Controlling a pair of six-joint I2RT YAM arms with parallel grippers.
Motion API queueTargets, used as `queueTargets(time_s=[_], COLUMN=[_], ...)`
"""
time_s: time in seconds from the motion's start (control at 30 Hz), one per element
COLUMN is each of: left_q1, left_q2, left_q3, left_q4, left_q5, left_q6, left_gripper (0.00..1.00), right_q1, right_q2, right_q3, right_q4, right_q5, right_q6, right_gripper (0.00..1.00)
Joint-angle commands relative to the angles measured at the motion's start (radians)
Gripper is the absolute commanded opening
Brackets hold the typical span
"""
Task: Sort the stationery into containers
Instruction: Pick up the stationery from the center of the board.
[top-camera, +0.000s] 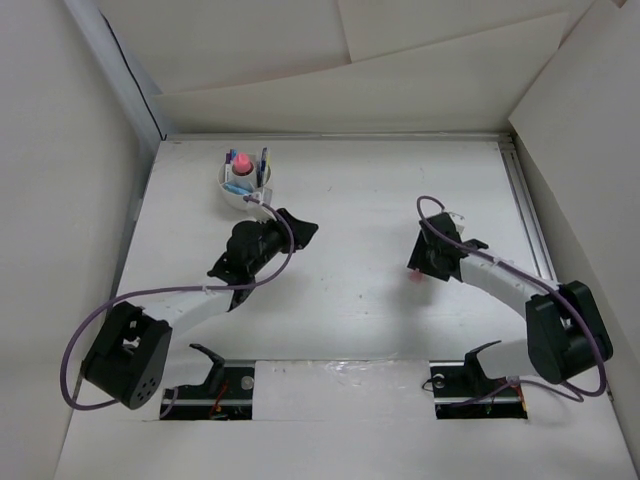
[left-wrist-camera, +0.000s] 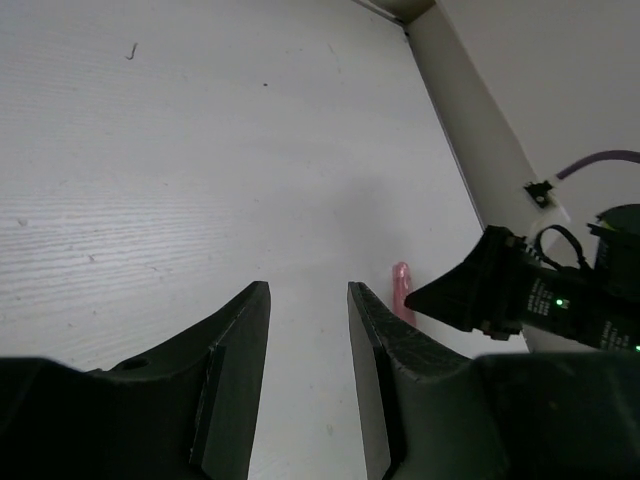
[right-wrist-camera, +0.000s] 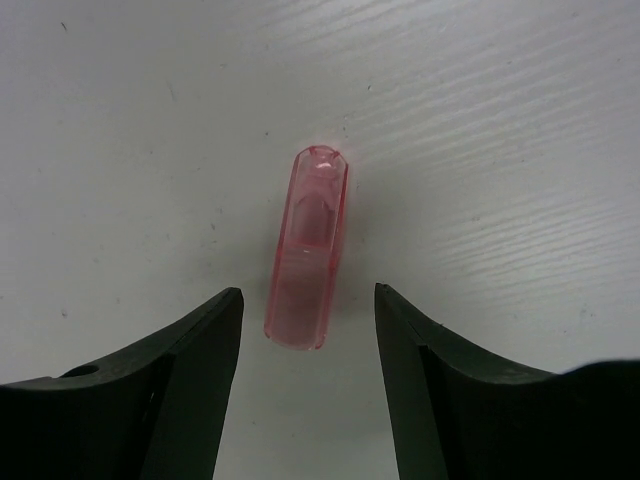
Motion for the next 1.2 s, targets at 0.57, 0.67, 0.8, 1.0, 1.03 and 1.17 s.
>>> queueTargets(time_s=[0.57, 0.67, 0.8, 1.0, 1.03, 1.17], left_q1=[0.002, 0.002, 0.002, 0.022, 0.022, 0.022], left_q2=[-0.067, -0.067, -0.058, 0.000, 0.012, 0.032], left_q3=[-0.022, -0.013, 0.014, 0.069, 0.079, 0.103], left_q4=[0.105, 0.105, 0.068, 0.054, 0.044, 0.030], left_q5=[0.140, 0.151, 0.176, 0.330, 0.342, 0.371], left_q6=[-0.033, -0.023, -0.011, -0.020, -0.020, -0.031], left_gripper=[0.34, 0.35, 0.40, 0.45, 0.46, 0.53], right_q1=[-0.016, -0.016, 0.028, 0.165, 0.184, 0.278], right_q2=[0.130, 0.139, 0.058, -0.010, -0.010, 0.024], right_q3=[0.095, 0.104, 0.115, 0.244, 0.258, 0.292], right_q4=[-0.068, -0.069, -0.020, 0.066, 0.086, 0.160], right_q5=[-0.057, -0.068, -0.116, -0.277, -0.286, -0.341], right_q6=[-0.010, -0.010, -0.048, -0.217, -0.253, -0.321], right_gripper=[0.28, 0.16, 0.07, 0.12, 0.12, 0.13])
